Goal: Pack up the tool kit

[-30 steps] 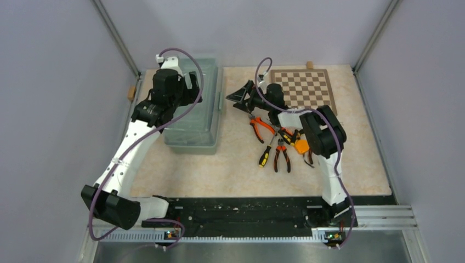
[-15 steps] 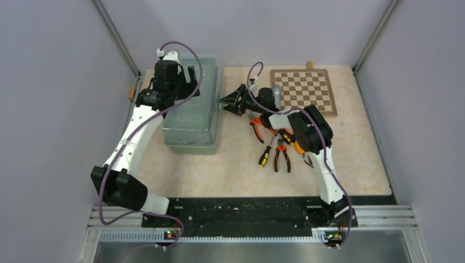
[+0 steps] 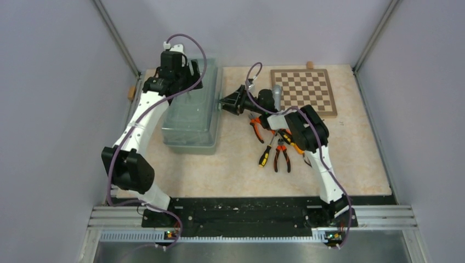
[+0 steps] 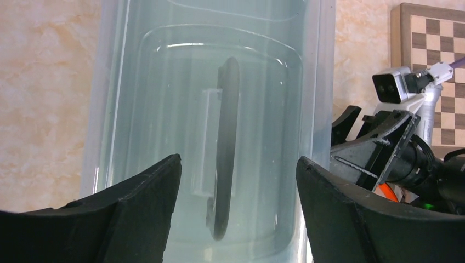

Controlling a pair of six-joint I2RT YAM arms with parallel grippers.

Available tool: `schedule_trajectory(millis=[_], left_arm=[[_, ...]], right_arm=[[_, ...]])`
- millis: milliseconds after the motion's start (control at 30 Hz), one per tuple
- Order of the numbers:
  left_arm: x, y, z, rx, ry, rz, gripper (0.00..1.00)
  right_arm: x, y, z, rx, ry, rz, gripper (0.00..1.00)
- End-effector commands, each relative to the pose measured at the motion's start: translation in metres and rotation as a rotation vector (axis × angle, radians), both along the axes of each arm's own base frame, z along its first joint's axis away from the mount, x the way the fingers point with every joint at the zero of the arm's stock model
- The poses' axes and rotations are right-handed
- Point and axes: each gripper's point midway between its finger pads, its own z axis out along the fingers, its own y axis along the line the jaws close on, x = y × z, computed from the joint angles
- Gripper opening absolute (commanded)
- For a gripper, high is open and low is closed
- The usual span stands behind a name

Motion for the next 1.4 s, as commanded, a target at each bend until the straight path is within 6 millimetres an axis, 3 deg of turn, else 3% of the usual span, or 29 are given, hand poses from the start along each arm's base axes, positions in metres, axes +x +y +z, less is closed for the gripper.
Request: schedule_trajectory(millis=[0, 167, 267, 333, 467, 567, 733, 967, 1267, 1367], left_arm=[[0.016, 0.003, 0.016, -0.004, -0.038, -0.004, 0.80], [0.021, 0.003, 0.004, 0.016, -0.007, -0.011, 0.74], [0.022, 0.004, 0.000, 0.030, -0.001, -0.013, 0.63], [0.022, 0.003, 0.001, 0.027, -0.002, -0.021, 0.52], [0.016, -0.002, 0.006, 0.019, -0.004, -0.060, 0.19], [0.008, -0.005, 0.007, 0.019, 0.007, -0.081, 0.02], [-0.011, -0.015, 0.011, 0.024, 0.013, -0.113, 0.00], [-0.047, -0.033, 0.012, 0.031, 0.039, -0.154, 0.00], [-0.103, -0.062, 0.006, 0.023, 0.077, -0.161, 0.00], [-0.113, -0.067, -0.002, -0.017, 0.094, -0.165, 0.00]], right_arm=[[-0.015, 0.021, 0.030, 0.075, -0.105, 0.075, 0.63], [-0.015, 0.021, 0.031, 0.082, -0.101, 0.069, 0.54], [-0.015, 0.020, 0.033, 0.087, -0.100, 0.060, 0.50], [-0.015, 0.020, 0.036, 0.089, -0.103, 0.058, 0.49], [-0.016, 0.019, 0.040, 0.089, -0.105, 0.055, 0.46], [-0.017, 0.018, 0.045, 0.092, -0.110, 0.054, 0.43], [-0.025, 0.014, 0.058, 0.109, -0.114, 0.058, 0.40], [-0.054, 0.001, 0.067, 0.111, -0.110, 0.070, 0.37], [-0.103, -0.026, 0.055, 0.093, -0.072, 0.077, 0.36], [-0.112, -0.028, 0.048, 0.095, -0.066, 0.091, 0.41]])
